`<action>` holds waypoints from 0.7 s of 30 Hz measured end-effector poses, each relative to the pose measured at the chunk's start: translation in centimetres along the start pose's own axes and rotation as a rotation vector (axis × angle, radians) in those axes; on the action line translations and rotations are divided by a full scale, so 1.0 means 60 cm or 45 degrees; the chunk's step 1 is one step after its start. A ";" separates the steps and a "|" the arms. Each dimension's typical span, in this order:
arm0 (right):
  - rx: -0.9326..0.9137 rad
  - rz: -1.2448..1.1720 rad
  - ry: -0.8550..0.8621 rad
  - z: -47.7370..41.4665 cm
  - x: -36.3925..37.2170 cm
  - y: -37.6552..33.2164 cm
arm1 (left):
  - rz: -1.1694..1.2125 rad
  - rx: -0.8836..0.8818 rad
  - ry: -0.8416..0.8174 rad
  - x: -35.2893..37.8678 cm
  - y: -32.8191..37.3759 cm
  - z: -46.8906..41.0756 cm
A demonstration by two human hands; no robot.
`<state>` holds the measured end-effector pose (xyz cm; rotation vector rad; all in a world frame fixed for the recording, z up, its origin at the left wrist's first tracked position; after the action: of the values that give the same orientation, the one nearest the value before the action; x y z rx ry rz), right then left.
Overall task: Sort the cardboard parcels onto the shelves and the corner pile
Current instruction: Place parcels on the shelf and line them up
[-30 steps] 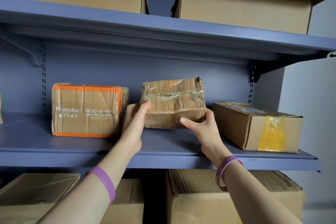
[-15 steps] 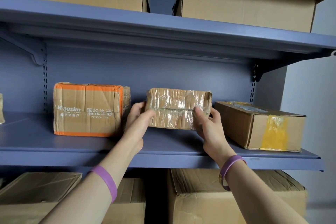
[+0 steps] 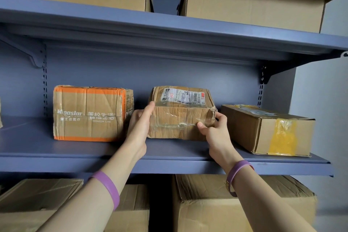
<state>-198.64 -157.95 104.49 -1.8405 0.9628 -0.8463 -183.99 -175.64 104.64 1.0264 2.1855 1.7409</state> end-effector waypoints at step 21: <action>-0.042 -0.073 0.008 0.010 0.001 -0.018 | -0.056 0.200 -0.092 0.007 0.021 0.012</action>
<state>-197.82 -157.40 105.24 -1.9022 0.9368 -0.8758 -183.41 -174.69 105.66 1.0488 2.3104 1.5092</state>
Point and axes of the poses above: each hand's wrist, its own z-axis away from the middle knuckle, its own x-axis out of the palm, y = z × x, the point moved 7 cm from there along -z, towards the middle knuckle, and after that the axes turned 3 degrees about x, right-handed, at the moved point
